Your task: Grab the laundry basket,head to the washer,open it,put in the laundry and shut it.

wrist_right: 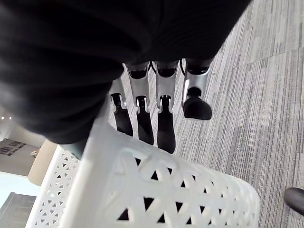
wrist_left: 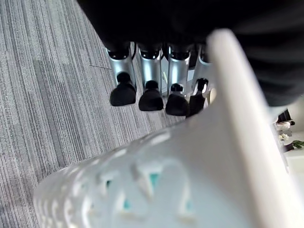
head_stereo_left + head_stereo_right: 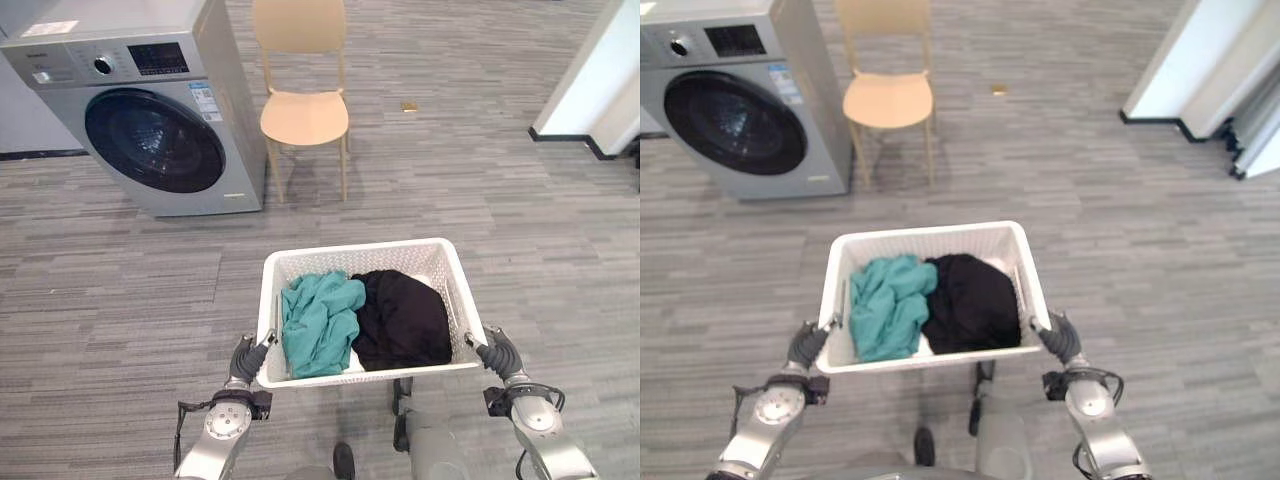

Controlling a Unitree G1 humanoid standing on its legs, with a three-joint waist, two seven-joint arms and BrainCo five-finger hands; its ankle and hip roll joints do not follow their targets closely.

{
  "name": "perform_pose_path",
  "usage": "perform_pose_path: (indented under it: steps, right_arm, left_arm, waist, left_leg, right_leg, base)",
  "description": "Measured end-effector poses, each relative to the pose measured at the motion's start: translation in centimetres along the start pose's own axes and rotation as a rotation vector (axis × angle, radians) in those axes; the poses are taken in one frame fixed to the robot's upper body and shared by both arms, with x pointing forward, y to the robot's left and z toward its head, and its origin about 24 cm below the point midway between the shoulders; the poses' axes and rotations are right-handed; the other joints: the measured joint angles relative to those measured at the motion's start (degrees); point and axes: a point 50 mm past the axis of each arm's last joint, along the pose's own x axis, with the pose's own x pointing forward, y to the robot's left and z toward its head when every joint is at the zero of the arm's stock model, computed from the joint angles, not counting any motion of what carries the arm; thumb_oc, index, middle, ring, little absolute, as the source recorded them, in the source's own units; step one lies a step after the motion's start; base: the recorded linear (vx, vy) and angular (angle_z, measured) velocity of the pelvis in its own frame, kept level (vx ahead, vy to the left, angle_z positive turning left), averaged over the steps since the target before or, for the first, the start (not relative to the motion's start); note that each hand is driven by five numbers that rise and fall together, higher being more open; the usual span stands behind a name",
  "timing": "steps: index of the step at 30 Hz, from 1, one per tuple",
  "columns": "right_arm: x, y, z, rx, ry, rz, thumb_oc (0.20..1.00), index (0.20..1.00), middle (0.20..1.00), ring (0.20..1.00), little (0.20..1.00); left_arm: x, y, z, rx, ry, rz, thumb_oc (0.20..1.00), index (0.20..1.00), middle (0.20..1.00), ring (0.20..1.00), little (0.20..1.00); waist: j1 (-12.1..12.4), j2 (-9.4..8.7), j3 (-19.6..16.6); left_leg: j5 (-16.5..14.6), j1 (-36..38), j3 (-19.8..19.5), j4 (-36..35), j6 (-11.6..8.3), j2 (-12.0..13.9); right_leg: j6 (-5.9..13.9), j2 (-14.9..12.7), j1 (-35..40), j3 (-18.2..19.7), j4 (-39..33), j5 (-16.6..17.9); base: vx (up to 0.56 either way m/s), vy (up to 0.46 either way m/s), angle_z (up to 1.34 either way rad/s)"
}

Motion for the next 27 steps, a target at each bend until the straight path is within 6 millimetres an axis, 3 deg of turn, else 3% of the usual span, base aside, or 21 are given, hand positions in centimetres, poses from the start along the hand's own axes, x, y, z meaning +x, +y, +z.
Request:
perform_pose_path:
  steps: [2,3,4,5,6,7,8,9,10,11,12,13,14,17,18,19,20,22,24,27]
  right_arm:
    - [-0.1,0.0,-0.4,-0.010,0.014,0.014,0.200,0.200,0.200,0.200,0.200]
    - [-0.1,0.0,-0.6,-0.012,0.025,0.012,0.200,0.200,0.200,0.200,0.200]
    - [-0.1,-0.1,-0.9,-0.010,0.039,0.005,0.200,0.200,0.200,0.200,0.200]
    - [-0.5,-0.3,-1.3,-0.015,0.059,0.002,0.200,0.200,0.200,0.200,0.200]
    - [-0.5,-0.5,-1.4,-0.020,0.060,0.002,0.200,0.200,0.200,0.200,0.200]
    - [-0.3,-0.6,-1.3,-0.015,0.058,-0.004,0.200,0.200,0.200,0.200,0.200]
    - [-0.2,-0.9,-1.1,-0.014,0.050,-0.012,0.200,0.200,0.200,0.200,0.200]
    - [-0.2,-0.9,-1.0,-0.017,0.043,-0.013,0.200,0.200,0.200,0.200,0.200]
    - [-0.1,-1.2,-0.7,-0.026,0.020,-0.016,0.200,0.200,0.200,0.200,0.200]
    - [-0.1,-1.4,-0.3,-0.023,0.005,-0.022,0.200,0.200,0.200,0.200,0.200]
    - [0.3,-1.4,0.2,-0.020,-0.016,-0.025,0.200,0.200,0.200,0.200,0.200]
    - [0.2,-1.7,0.4,-0.019,-0.025,-0.035,0.200,0.200,0.200,0.200,0.200]
    - [0.4,-1.7,0.5,-0.012,-0.027,-0.039,0.200,0.200,0.200,0.200,0.200]
    - [0.4,-1.8,1.0,-0.019,-0.047,-0.037,0.200,0.200,0.200,0.200,0.200]
    - [0.3,-1.8,1.0,-0.019,-0.052,-0.038,0.200,0.200,0.200,0.200,0.200]
    - [0.4,-1.9,0.9,-0.020,-0.048,-0.041,0.200,0.200,0.200,0.200,0.200]
    - [0.4,-1.8,0.6,-0.014,-0.031,-0.044,0.200,0.200,0.200,0.200,0.200]
    - [0.3,-1.5,-0.1,-0.006,0.005,-0.036,0.200,0.200,0.200,0.200,0.200]
    - [0.2,-1.2,-0.5,-0.009,0.022,-0.019,0.200,0.200,0.200,0.200,0.200]
    - [0.0,-1.1,-0.7,-0.011,0.031,-0.011,0.200,0.200,0.200,0.200,0.200]
  left_arm:
    - [-0.3,-0.1,-0.5,-0.001,0.017,-0.002,0.200,0.200,0.200,0.200,0.200]
    - [-0.3,-0.6,-0.5,-0.025,0.019,-0.001,0.200,0.200,0.200,0.200,0.200]
    - [-0.2,-0.9,-0.4,-0.039,0.022,-0.002,0.200,0.200,0.200,0.200,0.200]
    - [-0.1,-1.1,-0.3,-0.038,0.018,-0.015,0.200,0.200,0.200,0.200,0.200]
    - [-0.1,-1.3,-0.2,-0.043,0.014,-0.023,0.200,0.200,0.200,0.200,0.200]
    - [-0.2,-1.5,-0.5,-0.051,0.024,-0.025,0.200,0.200,0.200,0.200,0.200]
    - [-0.2,-1.7,-0.4,-0.050,0.022,-0.031,0.200,0.200,0.200,0.200,0.200]
    - [-0.2,-1.7,-0.4,-0.051,0.021,-0.031,0.200,0.200,0.200,0.200,0.200]
    - [-0.1,-1.7,-0.2,-0.051,0.012,-0.031,0.200,0.200,0.200,0.200,0.200]
    - [0.1,-1.5,0.4,-0.050,-0.013,-0.027,0.200,0.200,0.200,0.200,0.200]
    - [0.2,-1.3,0.7,-0.048,-0.024,-0.020,0.200,0.200,0.200,0.200,0.200]
    - [0.6,-1.3,1.4,-0.044,-0.048,-0.027,0.200,0.200,0.200,0.200,0.200]
    - [0.8,-1.3,1.8,-0.044,-0.064,-0.026,0.200,0.200,0.200,0.200,0.200]
    - [0.7,-1.2,1.6,-0.045,-0.057,-0.024,0.200,0.200,0.200,0.200,0.200]
    - [0.7,-1.1,1.6,-0.041,-0.060,-0.024,0.200,0.200,0.200,0.200,0.200]
    - [0.7,-1.3,1.6,-0.046,-0.060,-0.027,0.200,0.200,0.200,0.200,0.200]
    - [0.8,-1.4,1.7,-0.048,-0.060,-0.029,0.200,0.200,0.200,0.200,0.200]
    - [0.7,-1.5,1.2,-0.050,-0.036,-0.031,0.200,0.200,0.200,0.200,0.200]
    - [0.4,-1.5,0.2,-0.050,0.001,-0.029,0.200,0.200,0.200,0.200,0.200]
    - [0.1,-1.5,-0.1,-0.050,0.013,-0.029,0.200,0.200,0.200,0.200,0.200]
  waist:
    - [0.1,-0.23,-0.2]
    - [-0.1,1.08,-0.1]
    - [-1.0,2.14,-0.2]
    - [-2.3,2.03,-0.4]
    - [-2.6,2.07,-0.5]
    - [-2.6,2.07,-0.6]
    - [-2.6,1.62,-0.8]
    - [-2.3,1.61,-1.1]
    - [-1.5,2.05,-1.4]
    - [-1.2,1.92,-1.5]
    - [-1.2,1.40,-1.4]
    - [-1.4,0.07,-1.2]
    - [0.0,-1.30,-1.0]
    - [0.3,-1.52,-1.1]
    - [0.6,-1.54,-1.2]
    - [0.8,-1.05,-1.0]
    - [1.4,-0.05,-0.7]
    - [2.0,0.08,-0.3]
    - [2.7,0.32,-0.2]
    - [4.4,0.74,-0.4]
  left_leg:
    - [-2.3,2.9,-0.9,-0.1,-1.23,0.0]
    - [-4.8,4.8,-2.8,0.0,-2.56,1.6]
    - [-5.8,4.9,-4.3,1.2,-3.82,3.2]
    - [-5.2,5.4,-6.1,3.5,-5.13,4.3]
    - [-4.5,6.3,-6.2,4.1,-6.13,5.1]
    - [-3.8,6.4,-6.2,8.2,-7.40,6.3]
    - [-3.5,1.6,-5.9,20.0,-8.11,7.3]
    - [-2.6,-0.1,-5.7,23.9,-9.10,7.8]
    - [-1.8,-3.1,-5.8,30.9,-9.52,8.9]
    - [-3.1,-6.5,-4.6,35.8,-9.62,10.1]
    - [-3.5,-8.8,-4.0,35.8,-9.96,10.2]
    - [-5.0,-12.2,-2.6,35.7,-8.65,9.9]
    - [-5.2,-13.9,-0.8,31.4,-8.35,9.6]
    - [-3.7,-16.5,0.2,20.3,-8.78,9.8]
    - [-1.8,-19.2,0.5,16.0,-8.75,9.7]
    - [0.3,-20.1,0.4,12.6,-8.89,9.8]
    - [4.1,-23.2,0.3,10.0,-9.22,11.4]
    - [7.5,-25.4,2.7,6.1,-8.55,12.1]
    - [8.6,-26.0,5.4,4.8,-7.89,12.5]
    - [10.3,-26.6,5.1,6.5,-7.51,12.6]
  right_leg:
    - [-0.19,-0.3,1.5,-2.1,-1.7,0.1]
    - [-0.64,0.7,2.0,-1.3,0.4,3.9]
    - [-0.97,1.9,2.3,0.0,2.5,4.5]
    - [-3.54,2.4,3.2,1.2,5.5,6.8]
    - [-4.29,2.9,3.5,1.7,7.4,6.4]
    - [-8.16,3.8,4.9,1.0,9.7,3.7]
    - [-9.79,4.2,7.4,0.2,9.2,2.9]
    - [-10.28,4.6,8.2,0.1,8.9,2.6]
    - [-12.28,5.8,10.1,0.5,8.1,0.8]
    - [-12.58,6.6,11.2,0.4,7.1,1.5]
    - [-12.92,6.6,11.8,0.6,7.0,1.1]
    - [-13.19,6.5,13.9,2.0,4.3,0.7]
    - [-13.40,6.4,15.6,2.9,3.0,1.0]
    - [-13.27,7.2,19.0,2.3,1.6,1.0]
    - [-10.01,7.5,20.9,2.5,-0.4,-1.4]
    - [-9.63,8.4,22.4,2.6,-2.6,-2.0]
    - [-10.27,9.8,23.7,2.6,-3.6,-2.0]
    - [-10.21,10.7,26.6,2.2,-5.1,-3.6]
    - [-10.12,11.1,29.1,2.3,-4.8,-5.4]
    - [-9.66,11.1,31.4,3.3,-3.0,-8.2]
  base:
    - [0.63,-0.171,0.21]
    - [0.60,-0.206,0.44]
    - [0.52,-0.217,0.91]
    - [0.54,-0.271,0.95]
    - [0.47,-0.276,0.81]
    - [0.37,-0.265,0.34]
    - [0.37,-0.256,0.18]
    - [0.35,-0.221,0.07]
    - [0.46,-0.219,-0.09]
    - [0.29,-0.127,-0.04]
    - [0.35,-0.115,0.28]
    - [0.25,-0.030,0.11]
    - [0.36,-0.027,0.02]
    - [0.38,0.034,-0.17]
    - [0.38,0.051,-0.09]
    - [0.46,0.065,-0.11]
    - [0.49,0.092,-0.08]
    - [0.61,0.174,0.03]
    - [0.54,0.189,0.00]
    - [0.58,0.237,-0.20]
